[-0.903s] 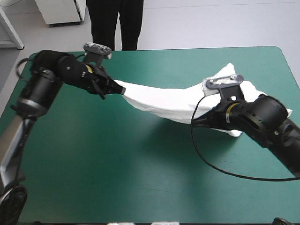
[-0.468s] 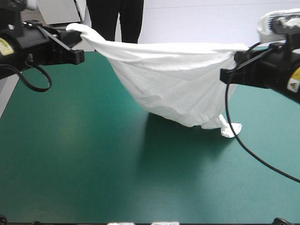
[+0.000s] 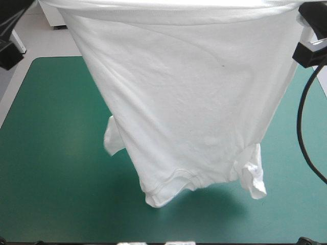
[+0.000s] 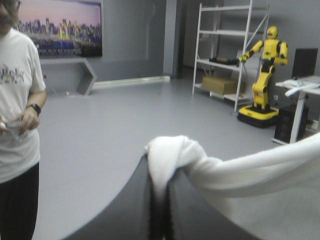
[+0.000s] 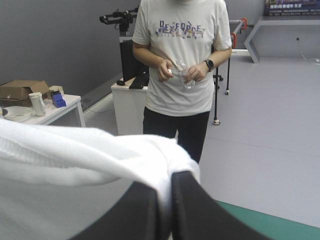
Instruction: Fold the cloth
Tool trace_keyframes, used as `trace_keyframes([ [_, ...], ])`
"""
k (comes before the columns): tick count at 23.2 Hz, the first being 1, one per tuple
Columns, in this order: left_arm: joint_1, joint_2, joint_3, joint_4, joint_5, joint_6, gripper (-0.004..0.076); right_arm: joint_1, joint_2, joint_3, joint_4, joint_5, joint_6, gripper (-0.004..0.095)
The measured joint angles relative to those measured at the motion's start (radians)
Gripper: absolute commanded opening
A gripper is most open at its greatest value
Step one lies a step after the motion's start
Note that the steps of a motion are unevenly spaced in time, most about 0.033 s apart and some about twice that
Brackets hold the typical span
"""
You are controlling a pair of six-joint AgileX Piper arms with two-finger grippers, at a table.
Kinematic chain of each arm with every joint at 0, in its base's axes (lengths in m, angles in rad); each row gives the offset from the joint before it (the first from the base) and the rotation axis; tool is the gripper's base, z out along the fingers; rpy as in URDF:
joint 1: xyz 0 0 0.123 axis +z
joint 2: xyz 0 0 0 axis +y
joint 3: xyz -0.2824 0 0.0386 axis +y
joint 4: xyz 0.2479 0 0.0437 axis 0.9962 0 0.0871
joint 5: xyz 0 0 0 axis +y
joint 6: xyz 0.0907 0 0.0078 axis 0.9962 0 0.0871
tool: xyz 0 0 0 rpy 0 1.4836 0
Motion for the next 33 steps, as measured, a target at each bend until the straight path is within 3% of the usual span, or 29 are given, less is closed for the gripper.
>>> trace_keyframes([
  [7,0.000,0.009,-0.003,0.076,-0.031,0.000,-0.0010,0.000,0.070,-0.073,-0.082,0.000,-0.022,-0.0013],
  [12,0.000,0.126,0.072,0.186,-0.078,0.000,-0.0010,0.000,0.219,-0.074,-0.288,0.000,-0.001,-0.0014],
  [15,0.000,0.252,0.085,0.269,-0.184,-0.004,-0.0010,-0.063,0.329,-0.071,-0.372,-0.047,0.062,-0.0017],
  [17,0.000,0.313,0.089,0.310,-0.305,-0.015,-0.0010,-0.149,0.380,-0.069,-0.355,-0.158,0.102,-0.0017],
  [20,0.000,0.369,0.090,0.361,-0.465,-0.028,-0.0010,-0.288,0.434,-0.068,-0.242,-0.339,0.114,-0.0017],
  [23,0.000,0.388,0.090,0.422,-0.562,-0.028,-0.0010,-0.346,0.459,-0.068,-0.166,-0.458,0.114,-0.0017],
  [28,0.042,0.412,0.089,0.434,-0.583,-0.053,-0.0010,-0.352,0.498,-0.068,-0.153,-0.426,0.107,-0.0017],
  [33,0.118,0.515,0.095,0.362,-0.428,-0.057,-0.0010,-0.404,0.613,-0.068,-0.031,-0.270,0.104,-0.0017],
])
